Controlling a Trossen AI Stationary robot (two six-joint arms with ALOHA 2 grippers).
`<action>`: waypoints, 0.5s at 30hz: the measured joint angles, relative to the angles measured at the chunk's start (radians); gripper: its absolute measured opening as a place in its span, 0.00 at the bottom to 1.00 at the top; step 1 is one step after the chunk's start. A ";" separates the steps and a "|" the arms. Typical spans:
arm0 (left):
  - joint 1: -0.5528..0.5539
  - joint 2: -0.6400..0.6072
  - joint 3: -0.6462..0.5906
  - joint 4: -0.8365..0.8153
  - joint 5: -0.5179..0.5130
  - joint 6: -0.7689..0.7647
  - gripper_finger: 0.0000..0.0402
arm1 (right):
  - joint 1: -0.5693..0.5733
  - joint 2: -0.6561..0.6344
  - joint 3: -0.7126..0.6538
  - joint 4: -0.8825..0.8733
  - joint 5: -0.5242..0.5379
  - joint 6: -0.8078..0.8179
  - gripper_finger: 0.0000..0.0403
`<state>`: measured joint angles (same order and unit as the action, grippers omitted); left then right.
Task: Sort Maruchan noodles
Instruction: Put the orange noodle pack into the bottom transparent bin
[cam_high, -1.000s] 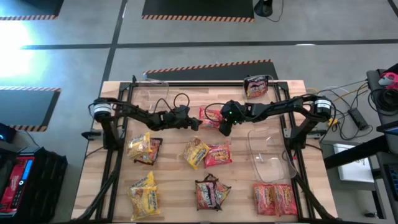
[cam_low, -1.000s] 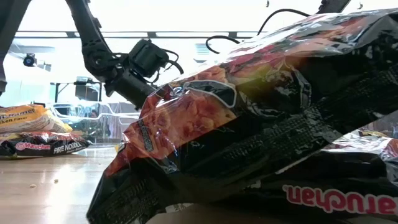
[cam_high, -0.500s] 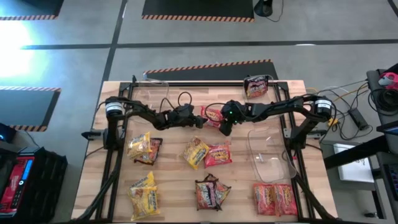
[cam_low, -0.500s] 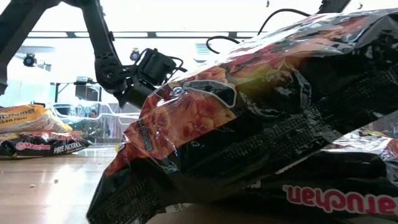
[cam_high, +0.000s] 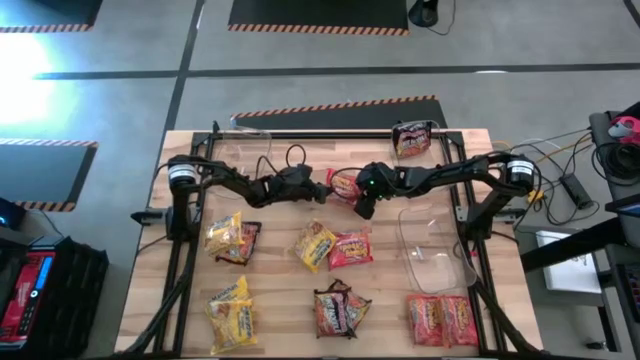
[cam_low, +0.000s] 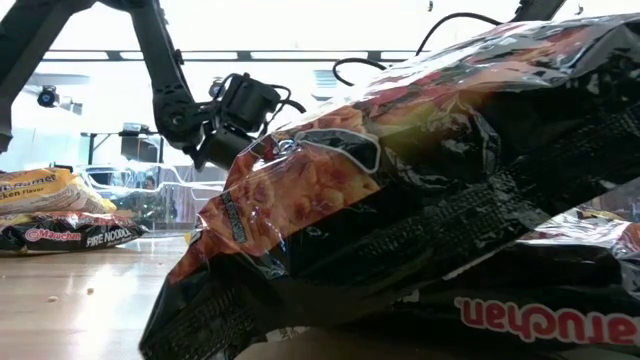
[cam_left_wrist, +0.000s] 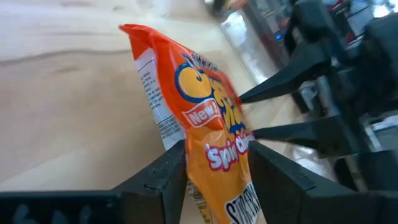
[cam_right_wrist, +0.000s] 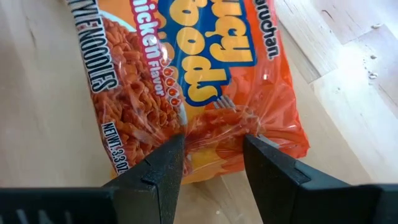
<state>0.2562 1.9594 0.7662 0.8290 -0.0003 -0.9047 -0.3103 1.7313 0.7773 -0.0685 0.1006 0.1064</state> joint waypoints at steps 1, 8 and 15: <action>0.000 -0.001 0.000 0.000 0.006 0.000 0.36 | 0.000 0.000 0.000 0.003 -0.001 -0.003 0.39; 0.000 -0.001 0.001 -0.019 0.019 -0.029 0.35 | 0.007 0.000 -0.001 0.024 0.013 -0.012 0.39; -0.003 -0.002 -0.001 -0.044 0.095 -0.040 0.35 | 0.007 0.002 -0.001 0.022 0.042 -0.019 0.39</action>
<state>0.2535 1.9572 0.7651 0.7853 0.0950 -0.9444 -0.3035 1.7336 0.7765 -0.0468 0.1426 0.0876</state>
